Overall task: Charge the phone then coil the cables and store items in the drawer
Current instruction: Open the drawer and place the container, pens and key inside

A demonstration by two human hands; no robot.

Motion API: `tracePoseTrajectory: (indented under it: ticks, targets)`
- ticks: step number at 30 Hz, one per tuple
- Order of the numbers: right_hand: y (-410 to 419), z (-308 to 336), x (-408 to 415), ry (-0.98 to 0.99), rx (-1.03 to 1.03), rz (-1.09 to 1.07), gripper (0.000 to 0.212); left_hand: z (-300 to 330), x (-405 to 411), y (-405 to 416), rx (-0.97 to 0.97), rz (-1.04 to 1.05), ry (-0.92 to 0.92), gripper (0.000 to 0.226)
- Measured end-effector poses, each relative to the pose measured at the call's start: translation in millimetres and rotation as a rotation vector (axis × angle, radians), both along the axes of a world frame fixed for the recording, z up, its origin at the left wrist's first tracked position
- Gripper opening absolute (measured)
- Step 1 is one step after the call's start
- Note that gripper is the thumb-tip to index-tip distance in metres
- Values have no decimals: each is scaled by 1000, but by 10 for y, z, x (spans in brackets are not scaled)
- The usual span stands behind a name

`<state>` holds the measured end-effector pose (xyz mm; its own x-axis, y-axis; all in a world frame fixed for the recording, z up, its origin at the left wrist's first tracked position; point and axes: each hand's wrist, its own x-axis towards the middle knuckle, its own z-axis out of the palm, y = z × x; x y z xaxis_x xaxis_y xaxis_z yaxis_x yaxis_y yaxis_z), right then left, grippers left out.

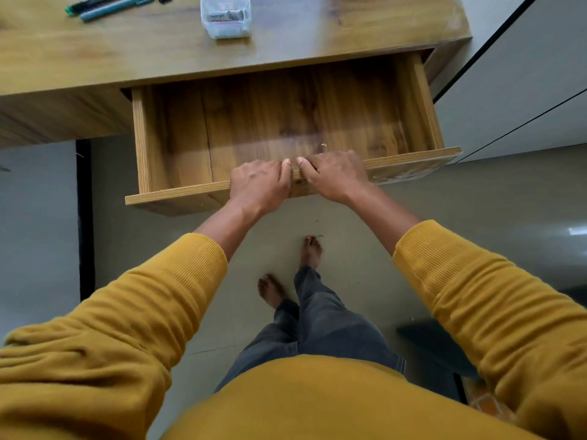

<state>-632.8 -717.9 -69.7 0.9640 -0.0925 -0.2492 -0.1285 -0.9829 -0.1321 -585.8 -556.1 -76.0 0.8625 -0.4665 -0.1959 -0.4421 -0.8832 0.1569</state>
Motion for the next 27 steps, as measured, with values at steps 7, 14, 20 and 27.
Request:
tracePoseTrajectory:
  ticks: [7, 14, 20, 27]
  targets:
    - [31, 12, -353, 92, 58, 44, 58, -60, -309, 165, 0, -73, 67, 59]
    - [117, 53, -731, 159, 107, 52, 57, -45, -596, 355, -8, -205, 150, 60]
    - [72, 167, -665, 415, 216, -24, 53, -22, -609, 440, 20, -217, 339, 66]
    - [72, 260, -453, 710, 253, 70, 43, 177, -355, 449, 76, -242, 769, 60]
